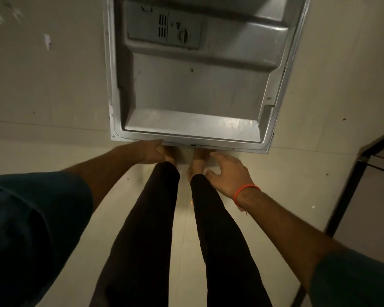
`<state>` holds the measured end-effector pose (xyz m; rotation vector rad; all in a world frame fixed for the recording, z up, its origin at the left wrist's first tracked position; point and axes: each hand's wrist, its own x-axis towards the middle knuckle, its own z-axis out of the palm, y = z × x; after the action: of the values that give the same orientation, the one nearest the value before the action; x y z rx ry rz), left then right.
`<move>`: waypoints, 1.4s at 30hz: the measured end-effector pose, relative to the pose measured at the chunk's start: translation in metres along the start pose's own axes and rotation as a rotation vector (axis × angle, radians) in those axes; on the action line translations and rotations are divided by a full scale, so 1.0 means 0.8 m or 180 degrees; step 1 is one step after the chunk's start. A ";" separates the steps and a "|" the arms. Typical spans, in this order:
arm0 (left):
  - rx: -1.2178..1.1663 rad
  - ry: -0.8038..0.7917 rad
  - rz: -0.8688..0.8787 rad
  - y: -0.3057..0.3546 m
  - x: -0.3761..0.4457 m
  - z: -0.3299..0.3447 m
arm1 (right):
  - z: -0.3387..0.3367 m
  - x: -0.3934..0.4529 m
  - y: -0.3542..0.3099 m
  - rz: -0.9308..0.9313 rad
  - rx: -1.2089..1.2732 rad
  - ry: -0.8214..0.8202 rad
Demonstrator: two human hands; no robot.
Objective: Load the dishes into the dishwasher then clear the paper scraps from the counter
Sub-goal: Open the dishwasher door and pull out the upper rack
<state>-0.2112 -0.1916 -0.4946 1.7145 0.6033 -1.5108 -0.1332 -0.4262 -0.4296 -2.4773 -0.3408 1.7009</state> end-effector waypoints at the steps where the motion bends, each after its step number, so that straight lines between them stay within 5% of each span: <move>1: -0.0009 0.0090 0.0037 0.000 -0.014 -0.008 | -0.005 -0.005 -0.007 -0.0012 0.0005 0.0030; 13: -0.0260 0.0690 -0.0035 0.011 -0.112 -0.082 | -0.092 -0.043 -0.065 -0.0131 0.0426 0.0363; 30: -0.2136 0.1218 0.0685 0.160 -0.189 -0.165 | -0.268 -0.042 -0.109 -0.0084 0.1150 0.0779; 35: -0.1585 0.1723 0.0919 0.181 -0.215 -0.215 | -0.349 -0.049 -0.136 -0.0555 0.0722 0.1187; 42: -0.0292 0.3054 0.1803 0.240 -0.282 -0.310 | -0.470 -0.065 -0.179 -0.1445 -0.0425 0.2204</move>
<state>0.0460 -0.0815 -0.2279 2.2370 0.5516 -0.2117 0.1824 -0.2888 -0.2139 -2.6100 -0.8550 0.6214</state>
